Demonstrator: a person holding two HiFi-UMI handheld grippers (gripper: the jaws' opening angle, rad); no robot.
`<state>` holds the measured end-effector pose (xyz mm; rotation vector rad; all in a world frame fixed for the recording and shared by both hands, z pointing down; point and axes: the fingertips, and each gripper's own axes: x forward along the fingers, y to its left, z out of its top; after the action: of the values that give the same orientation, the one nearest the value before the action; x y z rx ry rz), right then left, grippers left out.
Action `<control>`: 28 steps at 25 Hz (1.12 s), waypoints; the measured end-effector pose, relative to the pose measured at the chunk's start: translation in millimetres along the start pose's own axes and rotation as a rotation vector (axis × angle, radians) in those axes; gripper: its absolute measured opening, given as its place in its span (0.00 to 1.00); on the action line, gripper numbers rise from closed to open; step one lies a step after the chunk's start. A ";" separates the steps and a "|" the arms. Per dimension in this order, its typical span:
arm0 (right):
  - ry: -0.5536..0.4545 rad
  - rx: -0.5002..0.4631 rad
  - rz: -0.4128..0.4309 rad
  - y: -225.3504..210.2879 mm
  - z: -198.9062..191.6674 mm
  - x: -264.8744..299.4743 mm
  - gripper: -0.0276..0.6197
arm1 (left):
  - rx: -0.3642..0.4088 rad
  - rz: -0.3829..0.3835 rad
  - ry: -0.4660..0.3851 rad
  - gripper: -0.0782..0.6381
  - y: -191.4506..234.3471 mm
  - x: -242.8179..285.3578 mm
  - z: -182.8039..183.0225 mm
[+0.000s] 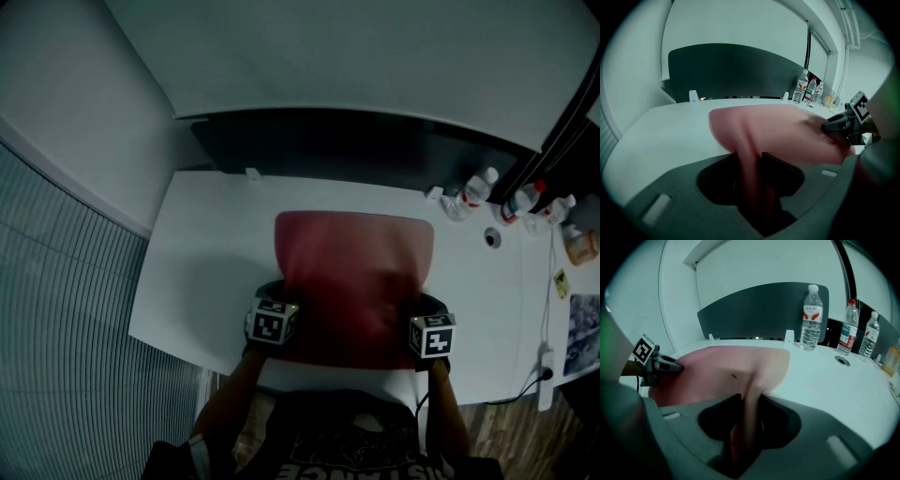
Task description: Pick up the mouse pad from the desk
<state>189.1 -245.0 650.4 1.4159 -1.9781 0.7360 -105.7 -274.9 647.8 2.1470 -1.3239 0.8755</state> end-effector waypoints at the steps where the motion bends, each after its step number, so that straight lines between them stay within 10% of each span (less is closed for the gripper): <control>1: 0.002 -0.020 0.006 4.5 0.9 0.3 0.22 | 0.017 -0.012 0.005 0.32 -3.8 0.1 0.2; 4: 0.012 -0.067 0.007 10.3 1.4 0.7 0.15 | 0.082 -0.026 0.023 0.19 -14.7 0.9 2.1; 28: -0.102 -0.023 0.038 18.9 37.3 -36.4 0.14 | 0.026 -0.090 -0.062 0.21 -25.6 -30.0 39.5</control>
<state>175.1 -244.0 596.8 1.4316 -2.0894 0.6682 -81.8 -272.3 597.4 2.2516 -1.2407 0.8004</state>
